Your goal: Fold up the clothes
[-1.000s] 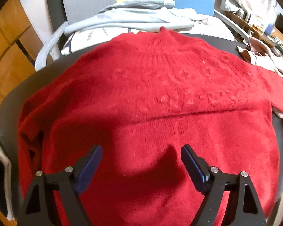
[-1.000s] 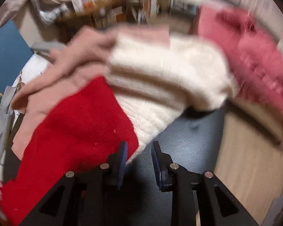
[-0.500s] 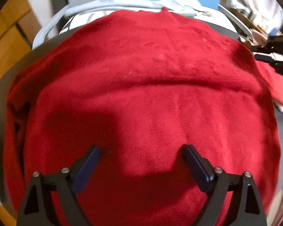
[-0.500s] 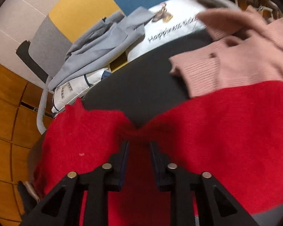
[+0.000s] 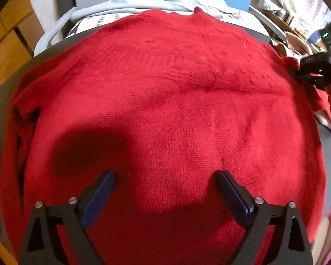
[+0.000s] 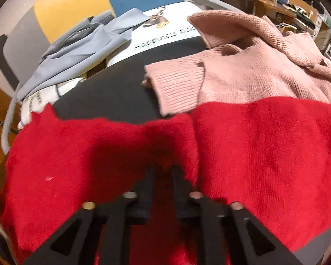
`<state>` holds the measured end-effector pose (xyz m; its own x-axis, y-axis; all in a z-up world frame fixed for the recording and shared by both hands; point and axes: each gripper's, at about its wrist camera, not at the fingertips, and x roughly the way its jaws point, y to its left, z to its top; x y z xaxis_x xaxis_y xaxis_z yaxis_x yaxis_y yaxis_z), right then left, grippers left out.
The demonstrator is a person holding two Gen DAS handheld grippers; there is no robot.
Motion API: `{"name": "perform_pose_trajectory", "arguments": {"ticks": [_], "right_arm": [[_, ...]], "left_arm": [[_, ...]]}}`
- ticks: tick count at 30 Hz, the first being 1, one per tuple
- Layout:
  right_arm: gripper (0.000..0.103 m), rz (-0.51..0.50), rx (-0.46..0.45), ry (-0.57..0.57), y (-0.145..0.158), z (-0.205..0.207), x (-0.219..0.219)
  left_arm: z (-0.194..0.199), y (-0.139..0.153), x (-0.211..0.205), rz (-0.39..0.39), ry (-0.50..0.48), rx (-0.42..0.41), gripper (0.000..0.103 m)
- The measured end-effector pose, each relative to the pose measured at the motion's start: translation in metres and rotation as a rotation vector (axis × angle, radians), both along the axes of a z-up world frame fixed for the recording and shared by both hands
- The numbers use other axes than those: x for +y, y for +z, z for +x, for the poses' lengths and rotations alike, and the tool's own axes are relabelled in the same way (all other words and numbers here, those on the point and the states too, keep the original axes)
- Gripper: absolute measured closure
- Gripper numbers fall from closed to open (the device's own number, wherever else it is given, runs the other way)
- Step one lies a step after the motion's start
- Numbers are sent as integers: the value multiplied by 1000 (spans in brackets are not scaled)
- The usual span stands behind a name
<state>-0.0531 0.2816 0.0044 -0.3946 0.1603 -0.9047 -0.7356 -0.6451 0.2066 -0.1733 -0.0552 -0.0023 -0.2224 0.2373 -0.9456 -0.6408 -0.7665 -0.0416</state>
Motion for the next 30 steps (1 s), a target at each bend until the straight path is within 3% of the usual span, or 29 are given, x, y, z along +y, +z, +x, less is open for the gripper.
{"name": "perform_pose_trajectory", "arguments": {"ticks": [3,8,10,13,15,19,20,21,22,24,27,30], "right_arm": [[76,-9,83,-97,26,42,-6],[71,47,128,-464,55,159,28],[65,64,148,-558,59,196,52],[61,71,71,-584,52,230,91],[61,72,32,-582,44,242,110],[62,-5,47,-548,21,249,127],[70,-10,76,-542,24,249,126],[86,-16,104,-535,27,249,125],[93,-3,122,-526,34,245,120],[95,47,177,-442,53,225,99],[95,105,189,-250,65,179,62],[95,56,239,-108,59,138,21]], "left_arm": [[-2,15,3,29,-5,0,13],[-4,49,39,133,-117,84,13],[-2,52,63,156,-169,107,13],[-2,46,113,154,-226,120,13],[-4,39,143,133,-265,122,13],[3,20,186,55,-334,126,13],[4,17,192,41,-338,114,13],[4,15,197,28,-340,101,13],[5,17,198,44,-339,85,13],[6,22,200,84,-333,58,13],[5,31,203,134,-321,22,13],[-2,38,206,182,-301,-48,13]]}}
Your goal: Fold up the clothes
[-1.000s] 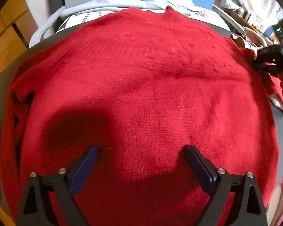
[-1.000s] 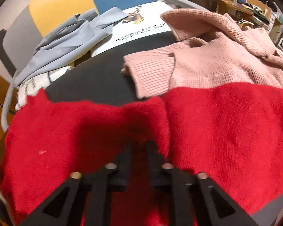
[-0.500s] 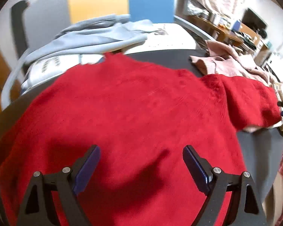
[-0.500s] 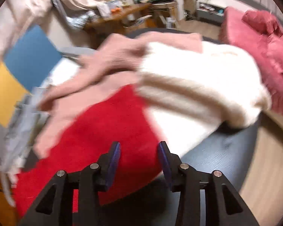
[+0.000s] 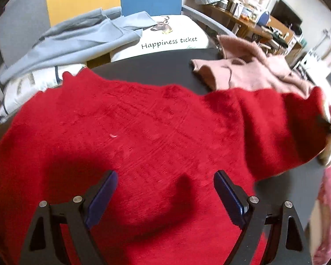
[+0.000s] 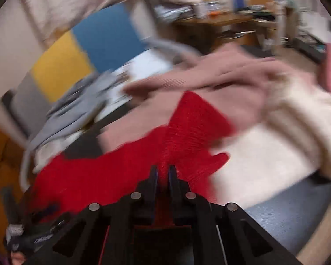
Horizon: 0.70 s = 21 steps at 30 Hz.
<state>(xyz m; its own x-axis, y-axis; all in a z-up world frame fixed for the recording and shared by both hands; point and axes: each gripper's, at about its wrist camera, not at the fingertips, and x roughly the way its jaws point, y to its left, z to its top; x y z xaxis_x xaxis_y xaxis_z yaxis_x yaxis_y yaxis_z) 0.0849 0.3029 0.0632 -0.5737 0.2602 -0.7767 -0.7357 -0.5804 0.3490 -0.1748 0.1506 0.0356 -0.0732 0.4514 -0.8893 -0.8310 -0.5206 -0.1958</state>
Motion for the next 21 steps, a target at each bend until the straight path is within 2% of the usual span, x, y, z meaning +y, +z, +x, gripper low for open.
{"name": "perform_pose_trajectory", "arguments": {"ticks": [5,6,9,11,15,16,18,20,21], "right_arm": [[95,-44,17,190,-35,-50,-69],[95,-58,20,217,-42,-56,-79],[86,-137,-34,277,-66,-67,-93],[83,-158,-70,263,-69,-63,-95],[70,-92,61,152,-25,-30,-73],[63,-76,69,140,-19,-28,-66],[60,-63,28,141,-19,-33,-52],[60,-85,-26,162,-30,-45,-40],[60,-114,-24,176,-36,-51,-37]], "left_arm": [[-11,5,5,57,21,-81,13],[-11,1,7,44,22,-88,12],[-10,-17,12,-17,21,-115,12],[-10,-24,13,-38,19,-105,12],[-3,-24,9,-36,-2,-38,12],[-1,-25,6,-33,0,-31,12],[2,-24,3,-32,9,-24,12],[3,-23,1,-32,20,-22,12],[3,-23,0,-31,27,-25,12]]}}
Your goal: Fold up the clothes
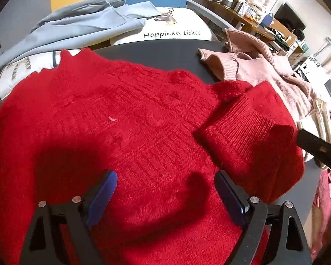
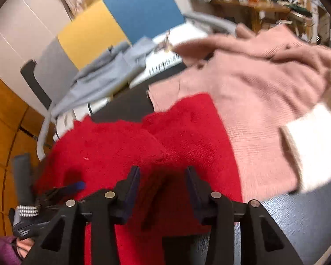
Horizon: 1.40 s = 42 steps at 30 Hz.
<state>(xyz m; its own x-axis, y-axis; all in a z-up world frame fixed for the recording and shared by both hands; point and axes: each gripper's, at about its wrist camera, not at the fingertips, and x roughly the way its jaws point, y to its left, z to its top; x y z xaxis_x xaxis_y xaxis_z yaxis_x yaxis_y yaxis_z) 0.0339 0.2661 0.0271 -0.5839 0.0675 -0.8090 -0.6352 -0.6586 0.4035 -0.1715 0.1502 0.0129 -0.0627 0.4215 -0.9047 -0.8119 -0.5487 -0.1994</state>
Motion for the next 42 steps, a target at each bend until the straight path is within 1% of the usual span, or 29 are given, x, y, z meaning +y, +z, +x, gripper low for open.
{"name": "perform_pose_trajectory", "arguments": {"ticks": [2,3,4,5,7,9,10,12,14,16,18,19,21,24,25,27,29,31,32,33,34,35,36,37,38,40,41,42], "right_arm": [[60,-101,27,21,-15,-8,3],[62,-140,24,18,-22,-10,3],[84,-155,-2,-3,-28,-12,2],[94,-158,-15,-23,-30,-11,4],[94,-140,-9,-51,-21,-4,10],[95,-66,-11,-75,1,5,22],[95,-16,-21,-87,16,13,31],[95,90,-48,-123,48,32,54],[95,177,-79,-190,73,56,84],[95,255,-112,-262,94,82,115],[95,314,-147,-333,107,108,145],[95,334,-165,-366,110,120,160],[95,341,-211,-416,105,138,180],[94,339,-318,-486,81,152,198],[90,340,-362,-508,72,154,199],[76,340,-438,-557,59,159,199],[76,356,-480,-633,61,163,192],[76,444,-505,-749,81,163,170],[76,499,-478,-794,95,158,151],[75,532,-424,-791,105,150,131],[74,552,-358,-735,113,134,109],[74,556,-310,-645,116,112,87],[74,541,-280,-530,113,84,64],[73,506,-251,-410,107,56,43],[73,449,-222,-298,96,30,24],[73,300,-168,-50,67,-30,-22],[73,232,-167,52,51,-63,-45],[73,194,-176,122,38,-90,-65]], "left_arm": [[-3,2,-3,-2,16,-6,12],[-5,3,-5,-2,26,-11,12],[-6,4,-7,-2,35,-17,12],[-8,5,-10,-1,48,-18,12],[-13,8,-19,2,80,-12,12],[-18,13,-30,4,108,12,12],[-19,16,-35,3,117,39,12],[-23,21,-47,-1,132,94,12],[-28,23,-59,-17,143,139,12],[-34,20,-71,-40,163,145,12],[-40,16,-82,-64,187,141,12],[-42,13,-87,-76,201,135,12],[-46,6,-100,-103,234,102,12],[-45,4,-115,-111,265,89,12],[-44,3,-119,-116,267,90,12],[-41,2,-126,-125,263,95,12],[-39,5,-132,-133,251,110,12],[-37,10,-142,-133,249,132,12],[-36,12,-149,-134,253,144,12],[-37,14,-158,-134,268,142,12],[-38,16,-167,-133,286,139,12],[-40,17,-179,-132,309,130,12],[-42,17,-191,-130,332,120,12],[-45,19,-203,-131,358,110,12],[-48,18,-219,-133,394,95,12],[-55,15,-248,-145,441,79,12],[-59,13,-264,-156,463,74,12],[-63,13,-277,-169,478,78,12]]}}
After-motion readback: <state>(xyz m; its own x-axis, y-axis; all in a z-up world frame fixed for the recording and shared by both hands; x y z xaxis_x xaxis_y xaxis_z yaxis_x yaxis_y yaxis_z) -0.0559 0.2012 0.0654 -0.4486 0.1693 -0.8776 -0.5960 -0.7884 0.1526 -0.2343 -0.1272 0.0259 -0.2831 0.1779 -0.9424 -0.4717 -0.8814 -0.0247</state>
